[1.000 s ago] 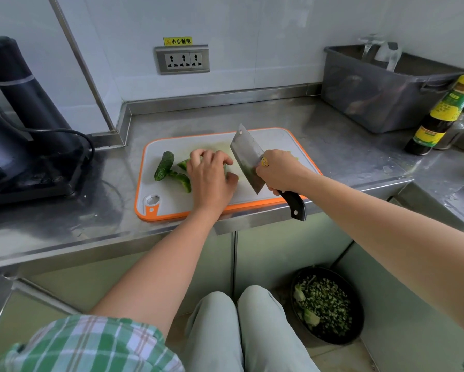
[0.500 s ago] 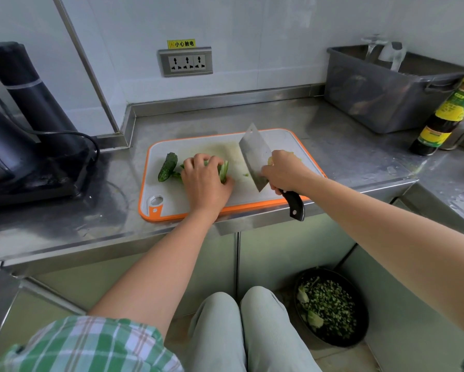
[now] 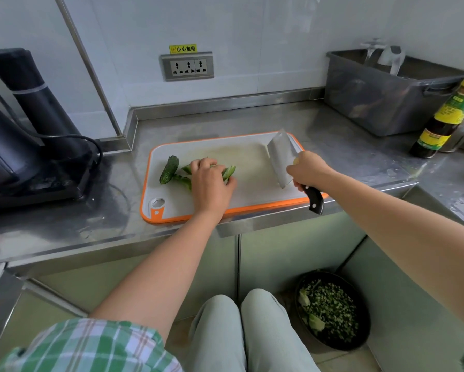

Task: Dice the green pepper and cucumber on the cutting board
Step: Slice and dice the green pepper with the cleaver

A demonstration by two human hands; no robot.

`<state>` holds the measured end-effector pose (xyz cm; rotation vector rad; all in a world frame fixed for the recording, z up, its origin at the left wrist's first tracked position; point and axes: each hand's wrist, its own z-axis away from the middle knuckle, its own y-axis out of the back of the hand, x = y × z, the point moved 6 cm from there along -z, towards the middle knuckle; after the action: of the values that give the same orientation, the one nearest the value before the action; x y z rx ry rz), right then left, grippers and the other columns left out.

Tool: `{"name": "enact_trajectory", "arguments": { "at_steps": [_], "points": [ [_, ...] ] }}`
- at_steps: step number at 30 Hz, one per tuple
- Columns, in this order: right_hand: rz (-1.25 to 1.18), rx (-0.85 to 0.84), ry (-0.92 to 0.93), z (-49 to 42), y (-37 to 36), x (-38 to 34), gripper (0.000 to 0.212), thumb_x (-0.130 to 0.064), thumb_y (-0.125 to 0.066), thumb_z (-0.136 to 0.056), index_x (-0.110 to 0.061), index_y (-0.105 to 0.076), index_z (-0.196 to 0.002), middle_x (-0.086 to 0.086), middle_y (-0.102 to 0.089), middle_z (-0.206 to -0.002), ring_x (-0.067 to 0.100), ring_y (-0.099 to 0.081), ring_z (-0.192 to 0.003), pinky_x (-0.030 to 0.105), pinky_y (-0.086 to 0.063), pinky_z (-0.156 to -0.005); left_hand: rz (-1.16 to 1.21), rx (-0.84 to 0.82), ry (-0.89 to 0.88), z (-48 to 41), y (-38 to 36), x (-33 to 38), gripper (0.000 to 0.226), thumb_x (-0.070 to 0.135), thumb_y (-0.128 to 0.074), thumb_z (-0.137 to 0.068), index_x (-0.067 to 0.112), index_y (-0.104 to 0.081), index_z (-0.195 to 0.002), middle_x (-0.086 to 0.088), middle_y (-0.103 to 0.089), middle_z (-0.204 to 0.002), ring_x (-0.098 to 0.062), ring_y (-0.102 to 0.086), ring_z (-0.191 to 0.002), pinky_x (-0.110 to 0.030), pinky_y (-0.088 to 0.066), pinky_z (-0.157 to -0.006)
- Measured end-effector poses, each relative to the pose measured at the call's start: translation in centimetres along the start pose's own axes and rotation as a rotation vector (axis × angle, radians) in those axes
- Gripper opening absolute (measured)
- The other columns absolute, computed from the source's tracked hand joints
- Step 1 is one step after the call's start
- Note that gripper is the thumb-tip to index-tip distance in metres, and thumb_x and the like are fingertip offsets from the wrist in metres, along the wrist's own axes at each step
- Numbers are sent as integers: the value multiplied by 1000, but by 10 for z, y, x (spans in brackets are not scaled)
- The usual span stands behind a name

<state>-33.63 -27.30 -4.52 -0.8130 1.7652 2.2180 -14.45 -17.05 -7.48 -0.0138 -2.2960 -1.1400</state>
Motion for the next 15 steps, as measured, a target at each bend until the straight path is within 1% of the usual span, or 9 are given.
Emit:
{"name": "enact_trajectory", "arguments": {
  "at_steps": [3,5,7,8,10,11,13,15],
  "points": [
    [-28,9,40,-2,1,-3,9,0,-41,-84,-2,-47,-90,12,-58,-60,22,-51,-43,25,-42,-46,45,-14,-33,0,-3,7,24,21,-66,-84,10,-75,-102,-7,-63,-117,-28,-42,-112,-28,-34,-92],
    [-88,-42,97,2,-8,-12,2,-7,-45,-89,-6,-45,-90,10,-55,-58,21,-47,-39,23,-39,-41,59,-38,-71,-1,-6,13,23,20,-67,-83,10,-76,-102,-9,-63,-117,-30,-44,-112,-30,-35,-93],
    [-76,-104,142,5,-17,-17,9,-15,-46,-94,-7,-45,-88,9,-54,-57,18,-45,-36,20,-36,-36,91,-62,-107,-1,-8,17,22,18,-71,-82,10,-76,-102,-13,-59,-121,-33,-45,-115,-31,-34,-97],
    [-60,-120,143,4,-20,-16,10,-15,-46,-94,-9,-44,-87,9,-54,-56,18,-45,-35,19,-35,-35,119,-85,-110,0,-9,18,23,16,-71,-82,10,-75,-103,-14,-56,-127,-33,-44,-119,-29,-32,-100],
    [-39,-99,108,0,-14,-7,10,-9,-45,-90,-12,-41,-82,9,-55,-56,19,-46,-37,21,-37,-37,163,-146,-90,2,-12,16,26,16,-71,-83,10,-74,-108,-12,-46,-140,-28,-40,-129,-24,-26,-104],
    [-16,-71,84,-2,-7,-2,8,-6,-44,-88,-10,-43,-81,9,-56,-57,20,-47,-39,23,-38,-40,171,-171,-77,2,-13,15,27,18,-70,-84,11,-73,-109,-10,-43,-143,-25,-38,-132,-24,-25,-106],
    [32,-6,52,-5,7,6,6,-1,-43,-83,-3,-48,-83,10,-58,-58,22,-51,-43,25,-41,-46,188,-203,-56,3,-13,14,30,24,-71,-83,14,-72,-112,-9,-41,-145,-24,-37,-134,-25,-25,-108],
    [25,13,75,-5,10,5,5,-1,-43,-83,-5,-46,-82,10,-58,-58,22,-51,-42,25,-40,-46,196,-227,-43,3,-12,16,36,29,-71,-83,15,-70,-117,-9,-44,-142,-23,-39,-132,-24,-26,-106]
  ]
}}
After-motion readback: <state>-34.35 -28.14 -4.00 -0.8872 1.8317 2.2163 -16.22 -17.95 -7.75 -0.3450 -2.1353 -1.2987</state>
